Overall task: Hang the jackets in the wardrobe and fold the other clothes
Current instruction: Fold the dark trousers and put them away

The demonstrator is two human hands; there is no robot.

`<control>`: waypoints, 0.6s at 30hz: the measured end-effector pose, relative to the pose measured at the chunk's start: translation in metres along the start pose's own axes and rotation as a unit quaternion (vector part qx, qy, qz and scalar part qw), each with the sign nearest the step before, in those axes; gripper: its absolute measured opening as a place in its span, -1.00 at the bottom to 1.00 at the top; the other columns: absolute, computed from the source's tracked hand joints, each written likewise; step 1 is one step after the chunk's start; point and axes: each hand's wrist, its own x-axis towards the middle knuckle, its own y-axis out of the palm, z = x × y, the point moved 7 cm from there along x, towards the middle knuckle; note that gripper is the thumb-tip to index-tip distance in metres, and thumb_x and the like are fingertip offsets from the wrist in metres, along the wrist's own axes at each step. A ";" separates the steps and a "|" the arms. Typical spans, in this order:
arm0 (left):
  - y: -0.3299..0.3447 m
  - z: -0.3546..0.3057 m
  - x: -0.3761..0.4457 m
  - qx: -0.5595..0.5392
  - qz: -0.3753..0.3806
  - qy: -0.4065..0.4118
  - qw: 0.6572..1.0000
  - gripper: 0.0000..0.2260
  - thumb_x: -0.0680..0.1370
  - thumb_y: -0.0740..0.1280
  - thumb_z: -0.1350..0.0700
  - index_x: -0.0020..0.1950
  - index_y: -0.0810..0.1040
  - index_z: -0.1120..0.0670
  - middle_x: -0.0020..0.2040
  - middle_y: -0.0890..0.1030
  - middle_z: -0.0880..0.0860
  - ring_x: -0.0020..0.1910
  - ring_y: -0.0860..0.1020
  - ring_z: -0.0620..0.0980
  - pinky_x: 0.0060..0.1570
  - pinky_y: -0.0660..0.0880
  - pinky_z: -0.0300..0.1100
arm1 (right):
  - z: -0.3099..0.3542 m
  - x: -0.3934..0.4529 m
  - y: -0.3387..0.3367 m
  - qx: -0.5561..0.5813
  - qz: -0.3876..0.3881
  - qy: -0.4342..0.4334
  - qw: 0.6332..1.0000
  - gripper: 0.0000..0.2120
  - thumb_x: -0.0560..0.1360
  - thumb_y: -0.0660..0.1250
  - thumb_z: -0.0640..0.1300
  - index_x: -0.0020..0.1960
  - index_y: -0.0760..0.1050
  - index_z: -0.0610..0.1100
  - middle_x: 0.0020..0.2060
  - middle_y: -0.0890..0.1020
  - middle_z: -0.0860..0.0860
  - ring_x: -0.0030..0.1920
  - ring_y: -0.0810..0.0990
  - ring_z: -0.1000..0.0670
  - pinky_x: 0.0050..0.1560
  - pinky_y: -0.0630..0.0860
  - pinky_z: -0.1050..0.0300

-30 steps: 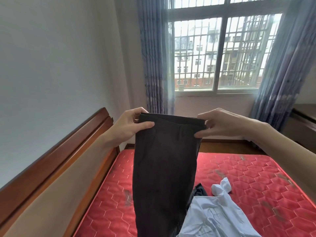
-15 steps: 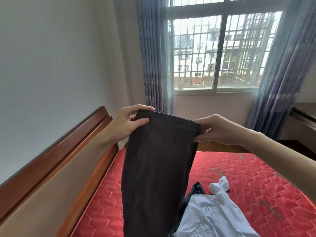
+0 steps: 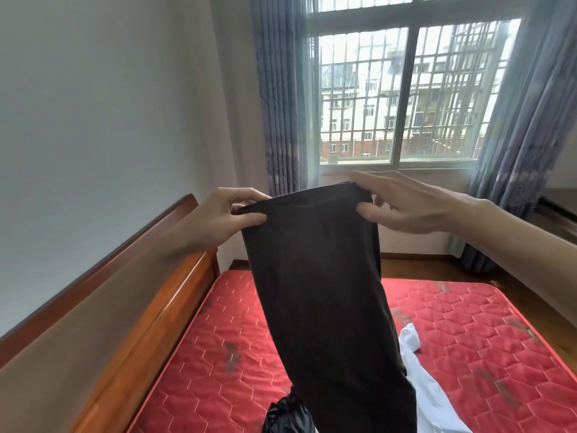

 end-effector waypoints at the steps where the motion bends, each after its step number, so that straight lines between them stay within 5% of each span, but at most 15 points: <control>1: 0.006 -0.001 0.000 0.004 0.005 -0.002 1.000 -0.79 0.63 0.40 0.25 0.23 0.70 0.07 0.08 0.73 -0.05 0.17 0.66 -0.04 0.12 0.61 -0.25 | 0.001 -0.001 0.000 0.007 -0.003 -0.003 1.000 -0.62 0.65 0.22 0.20 -0.09 0.36 -0.11 -0.22 0.54 0.00 -0.23 0.48 -0.02 -0.17 0.48 0.06; 6: 0.020 -0.010 0.004 0.069 0.000 -0.002 0.998 -0.77 0.65 0.35 0.29 0.28 0.65 0.09 0.12 0.68 -0.01 0.13 0.64 -0.14 0.07 0.56 -0.37 | -0.011 -0.001 -0.002 0.093 -0.042 0.006 0.995 -0.66 0.57 0.46 0.01 -0.26 0.40 -0.05 -0.39 0.46 0.09 -0.35 0.42 0.02 -0.32 0.36 0.23; 10: 0.031 -0.012 0.011 0.159 0.079 -0.037 0.983 -0.69 0.57 0.43 0.20 0.30 0.56 0.01 0.06 0.69 -0.04 0.02 0.68 -0.10 0.01 0.66 -0.17 | -0.019 0.006 0.002 0.171 -0.055 0.025 0.983 -0.78 0.58 0.47 -0.11 -0.17 0.47 0.00 -0.34 0.57 0.19 -0.36 0.56 0.09 -0.32 0.47 0.34; 12: 0.030 -0.007 0.011 0.200 0.110 -0.050 0.972 -0.71 0.56 0.49 0.14 0.26 0.58 0.05 0.03 0.70 -0.02 -0.02 0.69 -0.10 0.00 0.67 -0.06 | -0.013 0.014 0.011 0.198 -0.023 0.043 0.979 -0.83 0.58 0.47 -0.14 0.11 0.52 -0.03 -0.19 0.66 0.12 -0.30 0.65 0.06 -0.33 0.58 0.23; 14: 0.024 0.003 0.009 0.202 0.130 -0.058 0.969 -0.82 0.59 0.47 0.16 0.17 0.61 0.13 0.00 0.70 0.06 -0.02 0.69 -0.01 0.02 0.65 0.08 | -0.005 0.025 0.020 0.181 0.016 0.060 0.981 -0.60 0.59 0.47 -0.14 0.38 0.47 0.04 -0.04 0.69 0.09 -0.20 0.70 0.07 -0.25 0.66 0.12; 18: 0.010 0.033 0.000 0.145 0.186 -0.088 0.968 -0.86 0.64 0.41 0.17 0.18 0.59 0.15 0.05 0.70 0.12 0.04 0.69 0.06 0.12 0.63 0.14 | 0.015 0.048 0.047 0.076 0.136 0.088 0.984 -0.89 0.60 0.45 -0.07 0.10 0.59 0.08 -0.18 0.67 0.26 -0.25 0.64 0.20 -0.25 0.53 0.32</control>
